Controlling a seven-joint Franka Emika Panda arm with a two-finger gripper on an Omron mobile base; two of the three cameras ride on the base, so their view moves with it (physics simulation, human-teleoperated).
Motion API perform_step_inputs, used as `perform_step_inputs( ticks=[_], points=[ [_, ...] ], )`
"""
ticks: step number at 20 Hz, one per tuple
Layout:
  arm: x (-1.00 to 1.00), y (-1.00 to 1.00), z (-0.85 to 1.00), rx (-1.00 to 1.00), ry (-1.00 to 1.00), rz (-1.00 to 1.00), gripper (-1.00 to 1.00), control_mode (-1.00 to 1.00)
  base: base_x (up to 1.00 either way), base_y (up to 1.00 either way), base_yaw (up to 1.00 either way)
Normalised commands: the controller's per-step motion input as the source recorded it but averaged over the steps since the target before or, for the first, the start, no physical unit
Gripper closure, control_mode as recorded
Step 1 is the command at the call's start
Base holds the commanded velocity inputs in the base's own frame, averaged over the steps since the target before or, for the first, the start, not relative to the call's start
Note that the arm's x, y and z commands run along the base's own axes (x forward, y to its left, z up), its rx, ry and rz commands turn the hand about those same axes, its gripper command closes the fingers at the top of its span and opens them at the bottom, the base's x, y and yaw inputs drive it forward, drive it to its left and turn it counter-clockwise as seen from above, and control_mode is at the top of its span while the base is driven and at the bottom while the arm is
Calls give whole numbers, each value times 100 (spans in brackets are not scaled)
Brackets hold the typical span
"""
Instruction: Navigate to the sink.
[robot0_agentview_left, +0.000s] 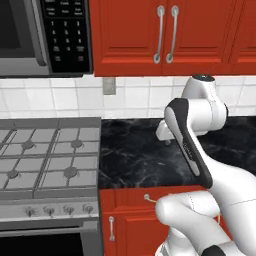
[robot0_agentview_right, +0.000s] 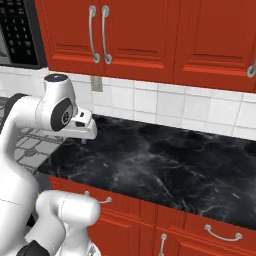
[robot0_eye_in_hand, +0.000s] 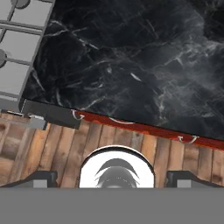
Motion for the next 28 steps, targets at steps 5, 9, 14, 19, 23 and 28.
perform_step_inputs(
  ticks=[5, 9, 14, 19, 23, 28],
  points=[
    [0, 0, 0, 0, 0, 0, -100, 100, -37, 32, 44],
    [0, 0, 0, 0, 0, 0, -100, 100, -33, 40, 52],
    [0, 0, 0, 0, 0, 0, -100, 100, -13, 54, 56],
    [0, 0, 0, 0, 0, 0, -100, 100, 0, 74, 60],
    [0, 0, 0, 0, 0, 0, -100, 100, 1, 76, 64],
    [0, 0, 0, 0, 0, 0, -100, 100, 12, 72, 63]
  ],
)
